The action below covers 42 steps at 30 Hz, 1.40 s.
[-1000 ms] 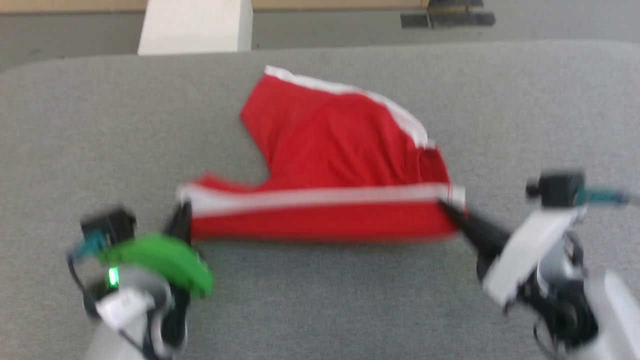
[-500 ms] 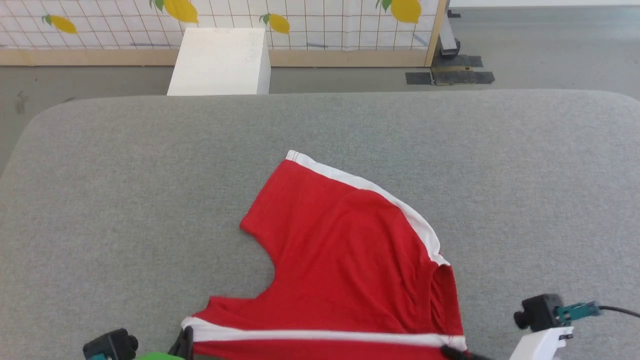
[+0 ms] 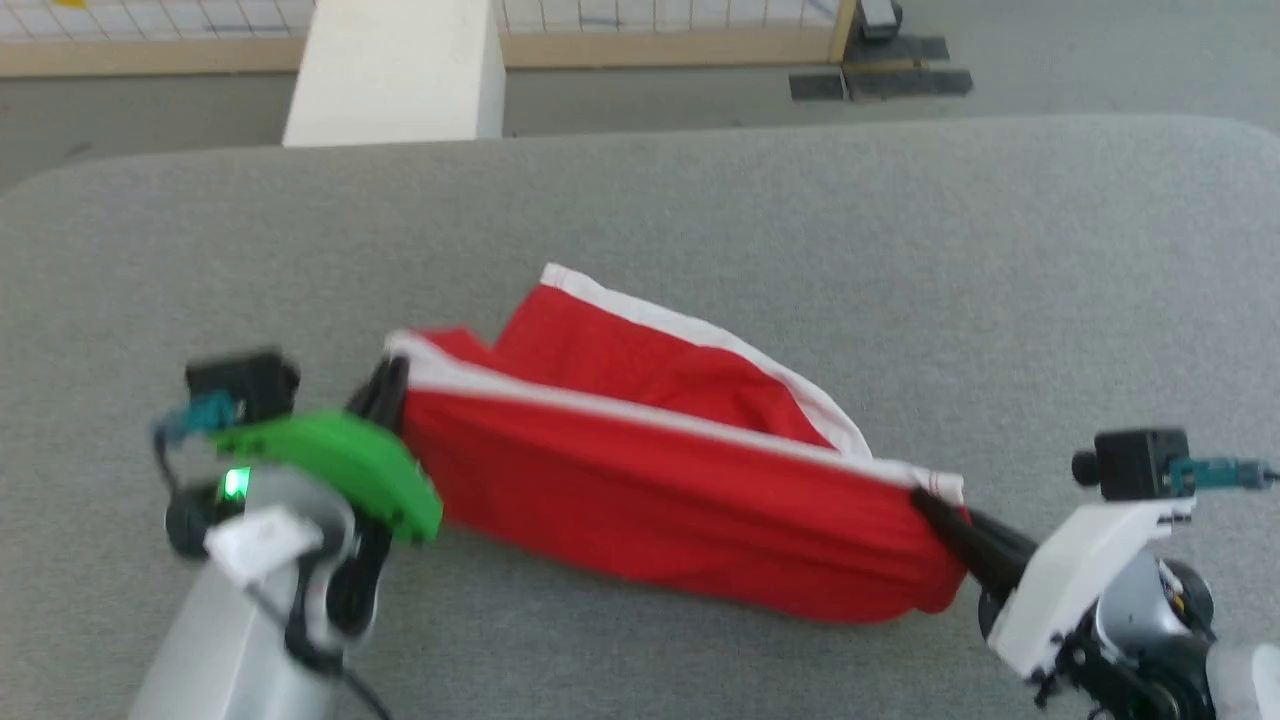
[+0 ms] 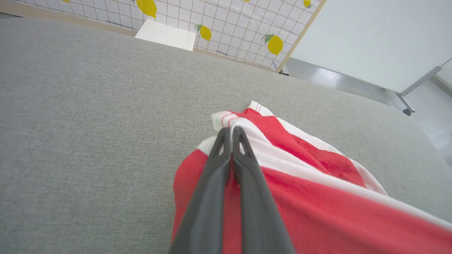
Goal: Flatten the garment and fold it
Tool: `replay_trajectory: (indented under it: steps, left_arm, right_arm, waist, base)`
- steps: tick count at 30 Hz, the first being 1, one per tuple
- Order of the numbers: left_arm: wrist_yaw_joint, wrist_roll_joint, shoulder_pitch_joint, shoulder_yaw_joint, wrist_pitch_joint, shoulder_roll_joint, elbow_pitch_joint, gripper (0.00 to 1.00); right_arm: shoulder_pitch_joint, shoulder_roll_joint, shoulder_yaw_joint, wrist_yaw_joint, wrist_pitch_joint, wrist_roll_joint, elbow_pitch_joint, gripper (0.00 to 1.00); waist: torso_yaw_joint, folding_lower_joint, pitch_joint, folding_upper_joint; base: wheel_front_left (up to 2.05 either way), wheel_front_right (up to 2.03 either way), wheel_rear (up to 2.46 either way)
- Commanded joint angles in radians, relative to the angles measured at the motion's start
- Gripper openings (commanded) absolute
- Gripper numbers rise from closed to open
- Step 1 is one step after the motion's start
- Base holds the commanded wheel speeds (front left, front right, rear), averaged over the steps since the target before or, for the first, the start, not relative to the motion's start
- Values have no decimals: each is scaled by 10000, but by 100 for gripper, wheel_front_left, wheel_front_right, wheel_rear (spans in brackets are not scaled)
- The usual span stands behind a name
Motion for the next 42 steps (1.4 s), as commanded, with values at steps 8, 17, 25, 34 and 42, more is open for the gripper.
replay_trajectory:
  steps: [8,17,25,34,42]
  left_arm:
    - [-708,396,-3174,-425,111,-73,3044,0]
    - [-863,477,-4789,-580,274,-180,5346,0]
    - [-1101,263,-5436,-469,-223,-425,6221,84]
    - [-2033,251,-5500,-403,-2316,-527,6230,100]
    - [-1692,1617,-3113,-650,-4896,257,4464,100]
  right_arm:
    - [-1370,240,-31,-21,-322,-503,863,0]
    - [-2118,331,301,-21,-804,-438,1420,0]
    - [-2343,350,410,-21,-1136,-413,1722,36]
    - [-2036,357,191,-21,-1972,-365,1727,100]
    - [-75,358,-273,-21,-2004,-2616,228,100]
  waist:
    - [-862,1,1562,0]
    - [-1404,1,2203,0]
    - [-1462,1,2330,0]
    - [-1185,1,1802,0]
    - [-815,1,642,0]
  base:
    - [0,0,0]
    - [0,0,0]
    - [0,0,0]
    - [0,0,0]
    - [0,0,0]
